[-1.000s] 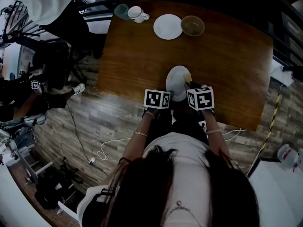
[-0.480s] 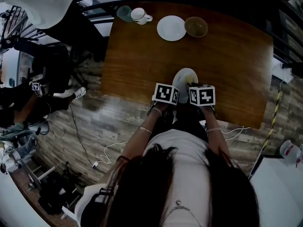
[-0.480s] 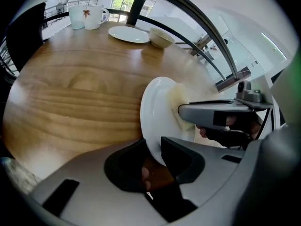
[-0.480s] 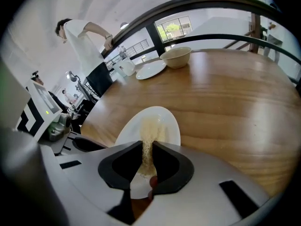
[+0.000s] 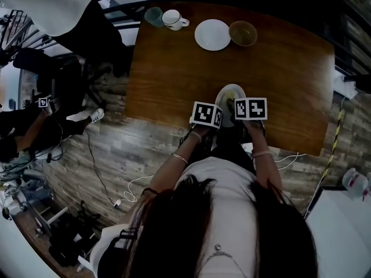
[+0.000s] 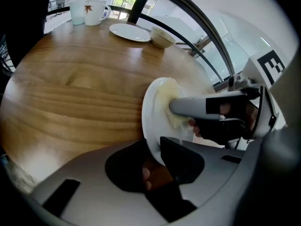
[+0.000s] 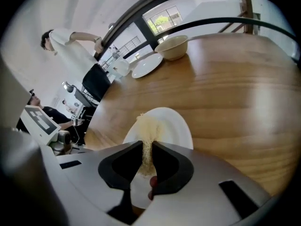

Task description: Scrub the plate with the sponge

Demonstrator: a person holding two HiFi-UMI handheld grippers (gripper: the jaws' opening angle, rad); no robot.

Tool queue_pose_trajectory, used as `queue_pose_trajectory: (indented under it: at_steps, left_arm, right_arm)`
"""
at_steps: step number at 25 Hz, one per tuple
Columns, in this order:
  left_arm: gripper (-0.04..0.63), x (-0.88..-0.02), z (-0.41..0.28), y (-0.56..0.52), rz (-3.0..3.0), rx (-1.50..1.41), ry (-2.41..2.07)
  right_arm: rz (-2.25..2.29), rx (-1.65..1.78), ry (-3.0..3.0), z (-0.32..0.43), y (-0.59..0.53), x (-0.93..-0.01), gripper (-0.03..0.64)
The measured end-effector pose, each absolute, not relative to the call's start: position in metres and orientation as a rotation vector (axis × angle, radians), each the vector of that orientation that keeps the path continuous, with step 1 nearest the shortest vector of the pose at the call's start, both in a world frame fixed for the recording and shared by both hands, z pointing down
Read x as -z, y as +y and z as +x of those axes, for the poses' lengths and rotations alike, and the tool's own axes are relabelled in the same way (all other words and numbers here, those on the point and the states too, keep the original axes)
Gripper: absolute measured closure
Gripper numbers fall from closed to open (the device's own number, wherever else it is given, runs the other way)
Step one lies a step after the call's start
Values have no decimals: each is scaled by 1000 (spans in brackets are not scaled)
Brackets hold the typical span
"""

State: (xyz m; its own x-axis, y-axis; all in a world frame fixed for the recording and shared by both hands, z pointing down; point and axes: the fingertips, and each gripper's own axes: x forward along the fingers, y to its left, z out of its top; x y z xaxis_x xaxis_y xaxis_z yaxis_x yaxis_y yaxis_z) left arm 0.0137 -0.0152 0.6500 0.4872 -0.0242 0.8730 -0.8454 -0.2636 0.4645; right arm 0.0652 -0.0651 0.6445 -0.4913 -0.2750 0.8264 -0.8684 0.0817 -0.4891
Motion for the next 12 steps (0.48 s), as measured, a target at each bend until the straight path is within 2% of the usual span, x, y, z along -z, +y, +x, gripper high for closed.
queue_pose_trajectory:
  at_steps: [5,9,12]
  left_arm:
    - [495,-652,14,-15,1651,-958,-737]
    - [497,-652,16,-15,1641,-955,-729]
    - [499,-653,16,-16,1630,-951,-725]
  right_arm:
    - [1267,-1350,-1765,101,-72,-644,538]
    - [1250,-1374,-1770,78,-72,-646,544]
    - [1147,-1520,-1816,44,-68,-648,545]
